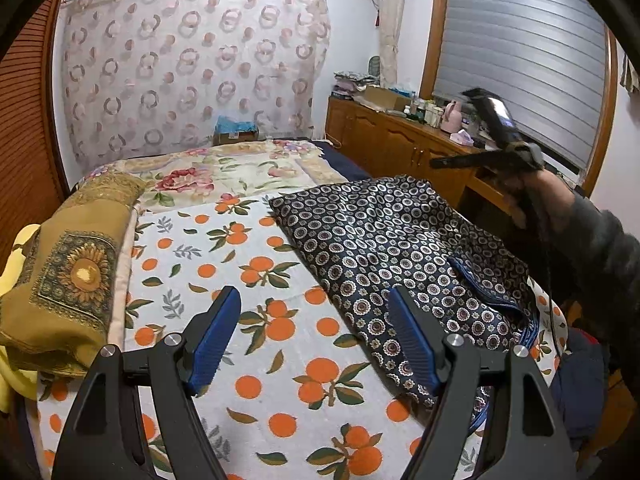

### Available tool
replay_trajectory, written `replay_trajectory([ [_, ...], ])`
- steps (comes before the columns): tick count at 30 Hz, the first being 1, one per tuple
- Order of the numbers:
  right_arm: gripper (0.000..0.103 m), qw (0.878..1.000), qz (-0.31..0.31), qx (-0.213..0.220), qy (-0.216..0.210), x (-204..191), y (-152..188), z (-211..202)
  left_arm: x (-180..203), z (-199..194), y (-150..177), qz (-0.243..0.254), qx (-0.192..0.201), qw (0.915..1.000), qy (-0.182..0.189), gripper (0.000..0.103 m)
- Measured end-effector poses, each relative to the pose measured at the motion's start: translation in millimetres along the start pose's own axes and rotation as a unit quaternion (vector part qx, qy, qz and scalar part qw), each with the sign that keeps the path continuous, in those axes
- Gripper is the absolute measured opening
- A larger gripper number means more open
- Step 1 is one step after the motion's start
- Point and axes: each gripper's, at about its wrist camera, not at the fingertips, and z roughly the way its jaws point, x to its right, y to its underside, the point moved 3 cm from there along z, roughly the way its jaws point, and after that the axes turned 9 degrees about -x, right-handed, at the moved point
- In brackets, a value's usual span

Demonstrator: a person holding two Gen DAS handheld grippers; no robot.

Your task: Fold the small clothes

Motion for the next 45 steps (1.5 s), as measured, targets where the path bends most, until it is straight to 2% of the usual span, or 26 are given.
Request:
replay_trajectory([
  [3, 0.036, 0.999, -0.02, 0.001, -0.032, -16, 31, -11, 6, 5, 0, 0.0, -0.003, 1.0, 0.004, 0.077],
  [5, 0.046, 0.998, -0.035, 0.004, -0.053, -32, 55, -19, 11, 7, 1, 0.0, -0.003, 1.0, 0.008, 0.077],
  [7, 0.051, 0.996, -0.053, 0.003, -0.074, -53, 78, -24, 15, 10, 2, 0.001, -0.006, 0.9999, 0.012, 0.077],
  [10, 0.052, 0.993, -0.064, -0.011, -0.101, -76, 106, -20, 22, 13, 3, 0.006, -0.01, 0.9998, 0.014, 0.077],
  [14, 0.052, 0.993, -0.068, -0.038, -0.091, -92, 133, -9, 29, 18, 5, 0.012, -0.018, 0.9996, 0.017, 0.077],
  [17, 0.052, 0.993, -0.07, -0.037, -0.084, -90, 141, -1, 32, 20, 6, 0.014, -0.021, 0.9995, 0.018, 0.077],
  [18, 0.052, 0.993, -0.068, -0.034, -0.086, -85, 153, -6, 33, 20, 6, 0.014, -0.023, 0.9995, 0.018, 0.077],
  [19, 0.041, 0.994, -0.065, -0.031, -0.087, -82, 155, -7, 33, 21, 7, 0.014, -0.024, 0.9995, 0.018, 0.077],
  [20, 0.021, 0.993, -0.066, -0.028, -0.09, -79, 157, -9, 33, 21, 7, 0.013, -0.024, 0.9994, 0.019, 0.077],
  [22, 0.004, 0.993, -0.066, -0.024, -0.092, -66, 169, -16, 34, 23, 7, 0.011, -0.026, 0.9994, 0.021, 0.077],
  [25, 0.003, 0.994, -0.046, 0.002, -0.096, -53, 178, -27, 35, 24, 8, 0.012, -0.027, 0.9993, 0.024, 0.077],
  [29, 0.003, 0.995, -0.004, 0.042, -0.088, -18, 206, -68, 38, 25, 8, 0.013, -0.028, 0.9992, 0.026, 0.077],
  [33, 0.003, 0.994, 0.035, 0.057, -0.084, 11, 235, -95, 40, 27, 8, 0.015, -0.03, 0.999, 0.03, 0.077],
  [40, 0.003, 0.995, 0.054, 0.033, -0.071, 32, 274, -100, 46, 33, 7, 0.019, -0.035, 0.9985, 0.037, 0.077],
  [43, 0.003, 0.996, 0.054, 0.024, -0.069, 32, 269, -98, 49, 37, 8, 0.025, -0.041, 0.9982, 0.035, 0.077],
  [45, 0.01, 0.996, 0.051, 0.031, -0.071, 31, 254, -102, 50, 39, 9, 0.027, -0.042, 0.9983, 0.032, 0.077],
])
